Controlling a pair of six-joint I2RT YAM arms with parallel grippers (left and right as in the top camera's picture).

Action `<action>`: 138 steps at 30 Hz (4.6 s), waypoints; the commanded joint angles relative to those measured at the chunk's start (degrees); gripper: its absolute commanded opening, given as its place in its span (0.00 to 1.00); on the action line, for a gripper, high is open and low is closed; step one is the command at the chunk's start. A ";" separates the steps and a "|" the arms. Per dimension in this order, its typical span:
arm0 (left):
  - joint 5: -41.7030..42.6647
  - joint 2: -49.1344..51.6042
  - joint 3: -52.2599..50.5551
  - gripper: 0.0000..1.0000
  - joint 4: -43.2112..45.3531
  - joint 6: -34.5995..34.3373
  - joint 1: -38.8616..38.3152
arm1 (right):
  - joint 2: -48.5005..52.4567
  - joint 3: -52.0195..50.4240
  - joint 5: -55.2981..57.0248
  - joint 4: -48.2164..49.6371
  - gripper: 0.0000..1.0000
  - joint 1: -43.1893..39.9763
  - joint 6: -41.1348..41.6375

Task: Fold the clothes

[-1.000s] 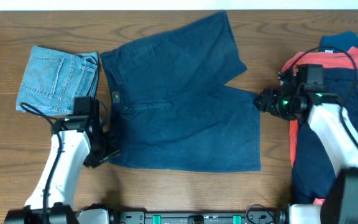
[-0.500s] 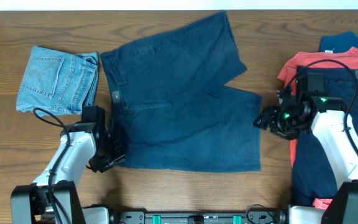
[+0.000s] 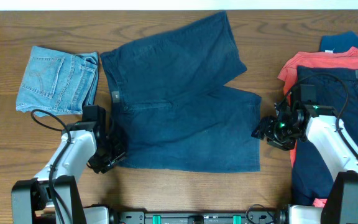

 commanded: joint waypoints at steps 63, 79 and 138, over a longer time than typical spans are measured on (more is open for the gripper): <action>2.69 -9.03 -2.56 0.06 -2.54 0.83 6.88 | 0.24 -10.29 1.14 -1.97 0.34 0.61 4.90; 2.69 -9.03 -2.56 0.06 -2.08 0.83 6.88 | 0.24 -11.80 1.07 -5.70 0.35 6.05 9.33; 3.52 -31.01 22.43 0.06 -51.36 4.98 6.84 | -1.03 53.64 19.50 -33.83 0.01 5.09 1.01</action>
